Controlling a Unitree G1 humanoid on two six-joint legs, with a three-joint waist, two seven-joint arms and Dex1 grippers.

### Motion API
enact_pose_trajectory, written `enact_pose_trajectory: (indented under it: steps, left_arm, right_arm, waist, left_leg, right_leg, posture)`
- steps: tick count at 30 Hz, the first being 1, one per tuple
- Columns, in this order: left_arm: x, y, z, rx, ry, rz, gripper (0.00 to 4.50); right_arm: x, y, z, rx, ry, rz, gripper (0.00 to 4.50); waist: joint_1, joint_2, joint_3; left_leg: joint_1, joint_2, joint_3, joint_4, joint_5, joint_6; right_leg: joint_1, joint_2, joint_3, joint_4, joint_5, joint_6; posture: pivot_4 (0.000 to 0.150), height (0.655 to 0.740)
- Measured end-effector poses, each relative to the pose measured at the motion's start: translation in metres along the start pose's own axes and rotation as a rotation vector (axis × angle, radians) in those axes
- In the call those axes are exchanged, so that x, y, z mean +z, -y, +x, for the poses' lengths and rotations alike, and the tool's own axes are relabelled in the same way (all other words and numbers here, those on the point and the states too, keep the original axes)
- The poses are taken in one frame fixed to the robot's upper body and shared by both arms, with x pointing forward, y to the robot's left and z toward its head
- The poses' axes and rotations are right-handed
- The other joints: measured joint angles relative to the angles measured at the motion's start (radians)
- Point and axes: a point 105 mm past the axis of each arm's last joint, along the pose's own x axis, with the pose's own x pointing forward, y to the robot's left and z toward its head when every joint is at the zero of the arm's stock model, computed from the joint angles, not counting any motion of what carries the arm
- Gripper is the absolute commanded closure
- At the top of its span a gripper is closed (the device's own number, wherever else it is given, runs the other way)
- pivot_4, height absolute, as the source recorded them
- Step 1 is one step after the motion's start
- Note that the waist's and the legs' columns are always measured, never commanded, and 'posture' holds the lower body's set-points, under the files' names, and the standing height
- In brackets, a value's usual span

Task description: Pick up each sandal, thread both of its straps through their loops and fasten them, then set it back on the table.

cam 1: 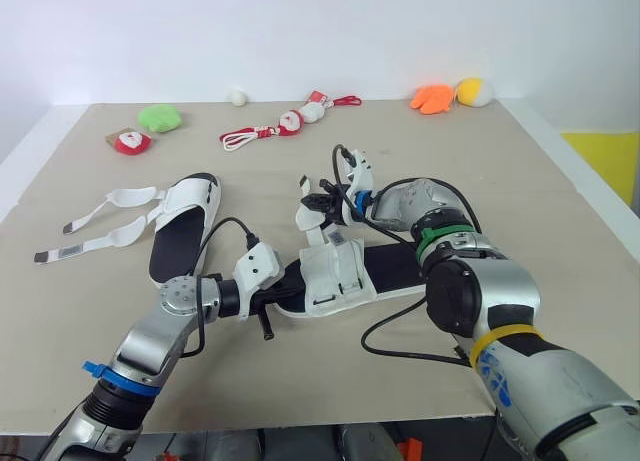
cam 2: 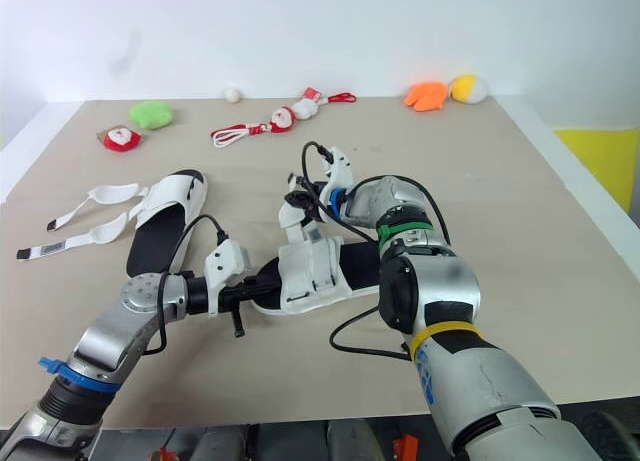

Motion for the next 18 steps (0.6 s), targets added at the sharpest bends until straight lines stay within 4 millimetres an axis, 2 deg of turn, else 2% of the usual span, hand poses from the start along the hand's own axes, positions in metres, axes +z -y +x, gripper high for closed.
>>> enact_pose_trajectory:
  steps: [3, 6, 8, 10, 13, 18]
  left_arm:
    - [0.0, 0.0, 0.0, 0.001, 0.0, 0.0, 4.5]
    - [0.0, -0.001, -0.001, 0.003, -0.001, 0.0, 4.5]
    - [0.0, -0.001, 0.0, 0.005, 0.0, 0.0, 4.5]
    - [0.0, -0.001, 0.0, 0.005, 0.0, 0.0, 4.5]
    - [0.0, -0.001, 0.0, 0.005, 0.0, 0.001, 4.5]
    - [0.0, -0.001, 0.0, 0.004, 0.0, 0.001, 4.5]
  right_arm:
    - [0.0, -0.003, 0.002, 0.02, 0.002, -0.054, 4.46]
    - [0.004, -0.015, 0.004, 0.094, 0.012, -0.195, 4.46]
    - [0.006, -0.03, 0.005, 0.197, 0.039, -0.358, 4.46]
    - [0.003, -0.033, 0.005, 0.239, 0.047, -0.427, 4.46]
    - [-0.001, -0.041, -0.001, 0.354, 0.095, -0.587, 4.46]
    - [-0.004, -0.051, -0.009, 0.455, 0.135, -0.72, 4.46]
  waist:
    - [-0.001, 0.0, 0.0]
    - [-0.005, 0.0, 0.0]
    - [-0.005, 0.0, 0.0]
    - [-0.006, 0.001, 0.0]
    - [-0.007, 0.001, 0.0]
    - [-0.006, 0.001, 0.0]
  left_leg:
    - [0.0, 0.0, 0.0, 0.0, 0.0, 0.0]
    - [0.0, 0.0, 0.0, 0.0, 0.0, 0.0]
    - [0.0, 0.0, -0.001, 0.0, 0.0, 0.0]
    - [0.0, 0.0, -0.001, 0.0, 0.0, 0.0]
    - [0.0, 0.0, -0.002, -0.001, 0.0, 0.0]
    - [0.0, 0.0, -0.004, -0.001, 0.0, 0.0]
  right_leg:
    - [0.0, 0.0, 0.0, 0.0, 0.0, 0.0]
    - [0.0, 0.0, 0.0, 0.0, 0.002, 0.003]
    - [0.0, 0.0, -0.001, 0.0, 0.002, 0.003]
    - [0.0, 0.0, -0.001, 0.0, 0.002, 0.003]
    - [0.0, 0.0, -0.002, 0.0, 0.001, 0.004]
    - [0.001, 0.0, -0.004, 0.0, 0.001, 0.004]
  posture:
    - [0.15, 0.74]
    - [0.15, 0.74]
    - [0.15, 0.74]
    - [0.15, 0.74]
    - [0.15, 0.74]
    - [0.15, 0.74]
